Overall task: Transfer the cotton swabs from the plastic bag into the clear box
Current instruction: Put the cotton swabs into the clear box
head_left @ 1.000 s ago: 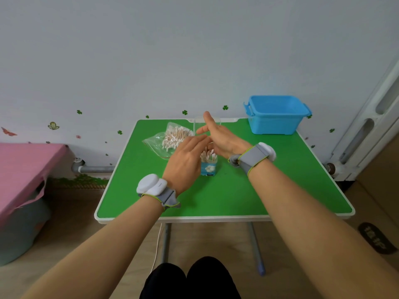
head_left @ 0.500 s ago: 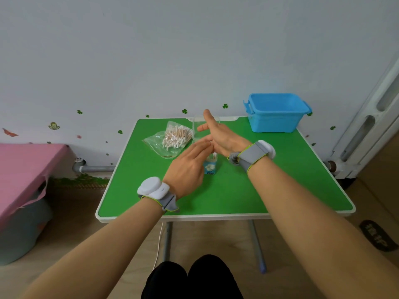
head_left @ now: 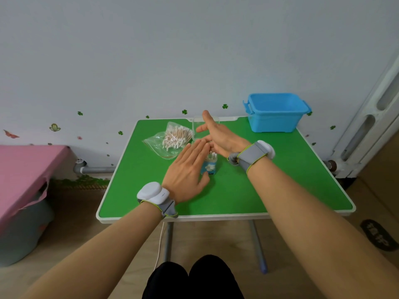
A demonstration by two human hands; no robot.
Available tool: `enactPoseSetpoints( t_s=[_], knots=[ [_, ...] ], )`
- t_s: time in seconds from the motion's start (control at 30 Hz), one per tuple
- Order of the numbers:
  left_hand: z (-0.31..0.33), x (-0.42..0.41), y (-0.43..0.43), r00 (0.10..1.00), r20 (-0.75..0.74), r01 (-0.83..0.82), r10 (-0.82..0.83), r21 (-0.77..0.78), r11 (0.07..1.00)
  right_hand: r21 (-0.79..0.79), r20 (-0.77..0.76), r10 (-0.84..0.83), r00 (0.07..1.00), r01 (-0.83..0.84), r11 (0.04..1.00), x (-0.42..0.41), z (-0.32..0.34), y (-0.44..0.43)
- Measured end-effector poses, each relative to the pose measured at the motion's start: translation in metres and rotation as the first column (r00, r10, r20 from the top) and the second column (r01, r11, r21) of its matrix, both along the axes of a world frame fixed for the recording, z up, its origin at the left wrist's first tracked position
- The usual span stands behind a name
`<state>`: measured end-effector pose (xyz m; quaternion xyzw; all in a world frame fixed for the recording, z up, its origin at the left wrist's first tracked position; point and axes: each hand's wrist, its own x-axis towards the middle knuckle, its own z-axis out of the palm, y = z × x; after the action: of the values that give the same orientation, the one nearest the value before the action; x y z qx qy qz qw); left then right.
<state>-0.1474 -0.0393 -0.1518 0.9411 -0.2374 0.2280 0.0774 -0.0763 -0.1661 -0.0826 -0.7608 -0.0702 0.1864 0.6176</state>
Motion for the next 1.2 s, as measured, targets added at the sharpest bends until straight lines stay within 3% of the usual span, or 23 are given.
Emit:
enactPoseSetpoints(
  t_s=[0.17, 0.27, 0.43, 0.53, 0.8, 1.03, 1.2],
  knots=[
    [-0.002, 0.005, 0.003, 0.999, -0.036, -0.028, 0.026, -0.048, 0.998, -0.024, 0.022, 0.003, 1.000, -0.002, 1.000, -0.002, 0.000, -0.001],
    [-0.001, 0.006, 0.004, 0.996, -0.052, -0.079, 0.070, -0.209, 0.975, -0.092, 0.048, 0.004, 0.999, 0.000, 0.996, -0.004, 0.001, 0.001],
    [0.001, 0.010, 0.004, 0.971, -0.227, -0.168, 0.070, -0.451, 0.877, -0.234, 0.078, 0.081, 0.994, -0.061, 0.970, -0.006, 0.005, 0.002],
    [0.002, 0.012, 0.001, 0.944, -0.330, -0.195, 0.021, -0.503, 0.842, -0.312, 0.096, 0.132, 0.987, -0.096, 0.945, -0.009, 0.009, 0.001],
    [0.002, 0.024, -0.001, 0.893, -0.449, -0.257, -0.037, -0.573, 0.778, -0.619, 0.168, 0.344, 0.924, -0.173, 0.766, -0.013, 0.017, 0.015],
    [0.003, 0.027, 0.004, 0.906, -0.419, -0.250, -0.052, -0.632, 0.734, -0.600, 0.240, 0.295, 0.925, -0.097, 0.794, -0.012, 0.018, 0.015],
    [0.002, 0.029, 0.006, 0.903, -0.427, -0.265, -0.049, -0.643, 0.718, -0.537, 0.251, 0.325, 0.912, -0.148, 0.830, -0.015, 0.012, 0.013]
  ],
)
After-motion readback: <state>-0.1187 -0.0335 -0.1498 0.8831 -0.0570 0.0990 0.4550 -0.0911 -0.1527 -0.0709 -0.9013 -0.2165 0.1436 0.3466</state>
